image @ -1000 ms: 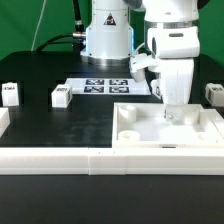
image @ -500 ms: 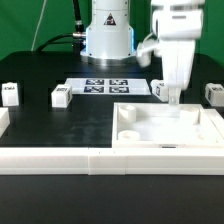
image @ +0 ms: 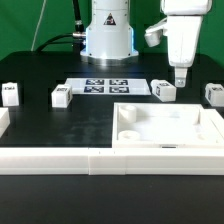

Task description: Assemble one leg

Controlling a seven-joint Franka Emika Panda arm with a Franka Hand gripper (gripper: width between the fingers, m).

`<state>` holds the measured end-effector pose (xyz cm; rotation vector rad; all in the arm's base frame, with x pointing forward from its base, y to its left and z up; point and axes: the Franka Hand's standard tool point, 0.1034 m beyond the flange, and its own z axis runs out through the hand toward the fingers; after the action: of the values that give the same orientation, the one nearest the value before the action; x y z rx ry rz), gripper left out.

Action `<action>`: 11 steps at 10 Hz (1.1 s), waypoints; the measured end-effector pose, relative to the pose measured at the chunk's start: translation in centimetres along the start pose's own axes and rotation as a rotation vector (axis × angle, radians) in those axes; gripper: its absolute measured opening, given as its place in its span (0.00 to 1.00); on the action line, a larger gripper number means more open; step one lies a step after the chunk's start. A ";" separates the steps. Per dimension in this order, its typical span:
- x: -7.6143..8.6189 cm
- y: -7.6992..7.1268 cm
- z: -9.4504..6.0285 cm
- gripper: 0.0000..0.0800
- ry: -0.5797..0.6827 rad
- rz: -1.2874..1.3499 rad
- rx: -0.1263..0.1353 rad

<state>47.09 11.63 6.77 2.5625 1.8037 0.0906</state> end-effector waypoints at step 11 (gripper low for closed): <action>6.8 -7.7 1.3 0.81 0.027 1.326 0.074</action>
Offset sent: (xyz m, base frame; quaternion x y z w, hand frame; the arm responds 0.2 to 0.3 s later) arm -0.0244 0.0161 0.0051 -0.0637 0.0342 0.2740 0.9590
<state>42.21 20.71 5.51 3.2386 -0.1583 0.0501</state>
